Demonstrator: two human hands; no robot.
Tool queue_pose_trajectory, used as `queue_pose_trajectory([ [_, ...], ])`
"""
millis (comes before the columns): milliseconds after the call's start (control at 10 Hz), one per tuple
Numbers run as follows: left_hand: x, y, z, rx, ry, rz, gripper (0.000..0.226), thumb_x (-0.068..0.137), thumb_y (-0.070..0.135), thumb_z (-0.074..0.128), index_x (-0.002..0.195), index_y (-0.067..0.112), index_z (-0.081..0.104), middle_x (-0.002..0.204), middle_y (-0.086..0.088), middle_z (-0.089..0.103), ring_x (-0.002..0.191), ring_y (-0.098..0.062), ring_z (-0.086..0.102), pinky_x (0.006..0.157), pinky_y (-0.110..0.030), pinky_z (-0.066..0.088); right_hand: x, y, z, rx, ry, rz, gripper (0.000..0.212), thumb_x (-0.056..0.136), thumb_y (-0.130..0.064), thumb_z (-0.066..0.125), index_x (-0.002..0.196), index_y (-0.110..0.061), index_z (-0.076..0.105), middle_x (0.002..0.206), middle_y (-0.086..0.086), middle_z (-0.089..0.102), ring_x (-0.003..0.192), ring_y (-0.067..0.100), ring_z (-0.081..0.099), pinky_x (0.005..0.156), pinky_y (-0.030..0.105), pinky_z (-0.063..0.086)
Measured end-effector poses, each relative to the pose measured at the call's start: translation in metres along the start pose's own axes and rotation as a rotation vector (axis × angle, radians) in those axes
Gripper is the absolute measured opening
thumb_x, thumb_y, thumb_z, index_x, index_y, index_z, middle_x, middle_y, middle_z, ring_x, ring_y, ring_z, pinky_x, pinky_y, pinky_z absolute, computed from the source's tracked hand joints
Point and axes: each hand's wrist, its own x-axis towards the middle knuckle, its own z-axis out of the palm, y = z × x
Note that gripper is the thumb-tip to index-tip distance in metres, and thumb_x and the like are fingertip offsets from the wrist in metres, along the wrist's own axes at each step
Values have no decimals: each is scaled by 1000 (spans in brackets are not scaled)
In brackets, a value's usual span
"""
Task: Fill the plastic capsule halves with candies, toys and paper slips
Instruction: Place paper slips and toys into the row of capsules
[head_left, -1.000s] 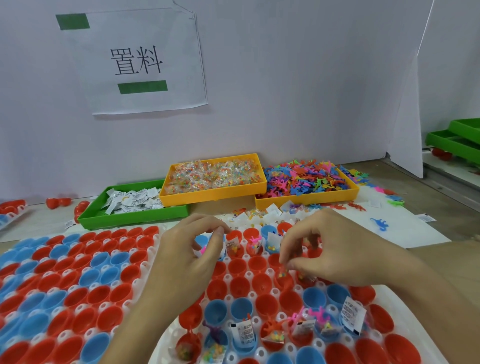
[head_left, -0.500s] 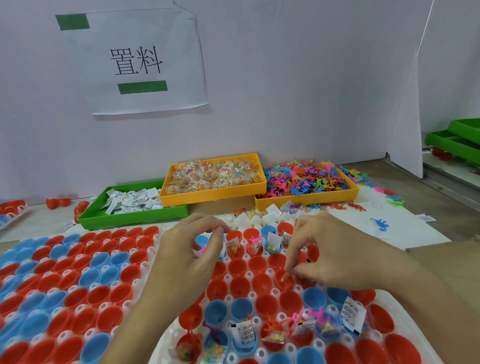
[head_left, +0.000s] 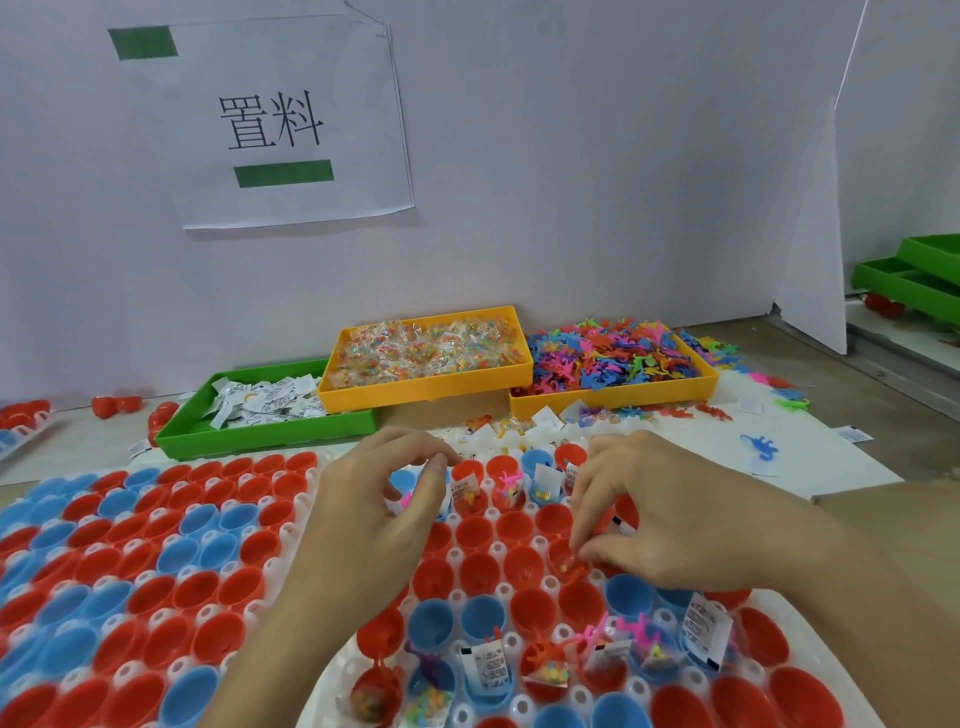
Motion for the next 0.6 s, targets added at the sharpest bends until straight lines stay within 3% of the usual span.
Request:
queue_pose_trajectory([
  [200, 2, 1, 0, 7, 25, 1, 24, 92, 11, 60, 83, 28, 74, 90, 20, 69, 92, -2, 62, 67, -13, 44, -1, -2, -1, -5, -7, 13, 22, 86, -52, 67, 84, -30, 68, 76, -15, 63, 75, 11, 63, 69, 22, 49],
  [400, 1, -2, 0, 3, 33, -10, 23, 92, 11, 59, 84, 26, 74, 91, 19, 69, 93, -2, 62, 66, -14, 44, -2, -6, -3, 78, 15, -26, 20, 89, -47, 69, 79, -33, 79, 83, -15, 67, 94, 2, 56, 84, 25, 48],
  [600, 2, 0, 0, -3, 37, 5, 23, 92, 9, 60, 83, 25, 74, 91, 18, 70, 91, -3, 63, 63, -15, 44, -2, -9, -4, 54, 40, -41, 10, 90, -41, 69, 86, -36, 77, 87, -19, 66, 94, -2, 56, 84, 28, 52],
])
